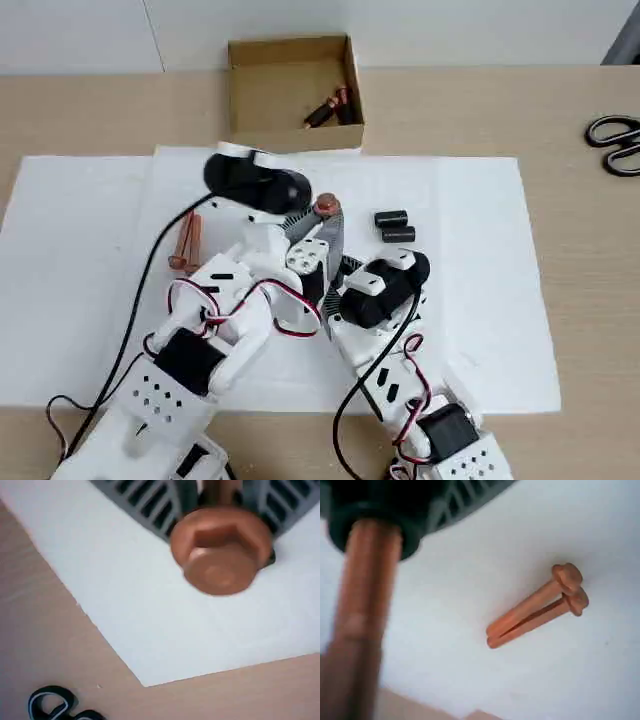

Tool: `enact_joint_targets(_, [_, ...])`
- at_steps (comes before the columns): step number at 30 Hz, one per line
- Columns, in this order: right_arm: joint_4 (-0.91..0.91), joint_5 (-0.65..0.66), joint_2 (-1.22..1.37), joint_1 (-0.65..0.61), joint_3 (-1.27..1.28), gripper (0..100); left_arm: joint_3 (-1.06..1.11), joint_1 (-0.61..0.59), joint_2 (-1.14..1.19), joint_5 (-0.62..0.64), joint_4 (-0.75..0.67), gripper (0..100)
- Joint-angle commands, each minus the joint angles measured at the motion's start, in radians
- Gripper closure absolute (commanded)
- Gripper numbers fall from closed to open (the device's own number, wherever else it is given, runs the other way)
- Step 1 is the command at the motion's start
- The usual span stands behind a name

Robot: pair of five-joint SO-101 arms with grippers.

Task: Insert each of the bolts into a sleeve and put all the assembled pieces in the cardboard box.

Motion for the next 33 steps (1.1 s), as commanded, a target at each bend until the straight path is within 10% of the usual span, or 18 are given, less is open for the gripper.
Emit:
enact_joint_targets(1, [-0.002, -0.005, -0.025, -0.002, 0.008, 99.1, -0.01, -0.009, -0.012, -0.005, 0.002, 99])
enact_joint_targets(33, [-0.002, -0.005, -0.027, -0.001, 0.008, 99.1, 0.173, 0.106, -0.012, -0.153, 0.008, 99])
